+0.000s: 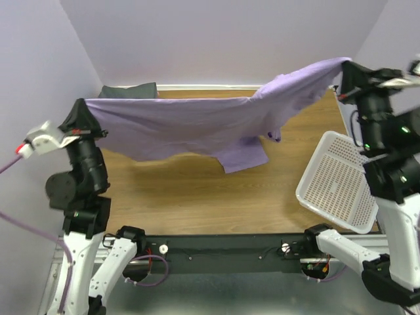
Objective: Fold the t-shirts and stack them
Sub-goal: Flatten the tshirt out
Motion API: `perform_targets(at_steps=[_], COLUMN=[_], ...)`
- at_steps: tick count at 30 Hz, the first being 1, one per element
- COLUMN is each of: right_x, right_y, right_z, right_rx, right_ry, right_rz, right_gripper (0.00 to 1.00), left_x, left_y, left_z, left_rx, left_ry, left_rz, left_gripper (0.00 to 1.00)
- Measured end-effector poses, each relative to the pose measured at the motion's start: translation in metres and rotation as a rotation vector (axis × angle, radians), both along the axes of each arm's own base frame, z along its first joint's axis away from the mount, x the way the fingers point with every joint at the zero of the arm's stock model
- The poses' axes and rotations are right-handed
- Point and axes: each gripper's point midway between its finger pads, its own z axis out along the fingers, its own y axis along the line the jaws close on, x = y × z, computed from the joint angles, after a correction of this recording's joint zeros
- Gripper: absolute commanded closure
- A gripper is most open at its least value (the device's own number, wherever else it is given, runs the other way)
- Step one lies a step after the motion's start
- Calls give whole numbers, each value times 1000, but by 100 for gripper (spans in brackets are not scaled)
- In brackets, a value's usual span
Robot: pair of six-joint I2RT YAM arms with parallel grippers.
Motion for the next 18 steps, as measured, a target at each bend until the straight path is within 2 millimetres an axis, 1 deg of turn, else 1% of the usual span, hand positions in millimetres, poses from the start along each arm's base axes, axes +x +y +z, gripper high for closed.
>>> perform_targets(at_steps=[4,6,7,8,10,12,14,16,18], right_x=[-63,-89,-103,-114,-130,-139,-141,-138,-132], right_y=[-14,-19,-22,-23,-25,-24,-24,-23,-21], right_z=[51,71,82,90,101,107,109,107,104], right_rx=[33,42,47,48,48,44,39,31,22], right_ry=[-162,-229,-265,-291,-331,-351,-356,-344,-328], right_rz=[35,50,61,71,87,101,105,104,102], right_gripper=[99,99,99,99,99,99,99,99,99], left_x=[-51,-77,-86,-95,-116,-125,-128,-122,-109], left_y=[9,13,14,14,16,16,14,10,5], left_z=[34,51,56,61,72,79,83,83,81], left_rx=[-18,-25,-25,-25,-23,-18,-9,6,22], left_ry=[-122,-188,-209,-229,-279,-305,-316,-307,-285], left_rz=[-4,-12,-17,-21,-33,-43,-52,-63,-70], left_gripper=[100,100,100,100,100,100,100,100,100])
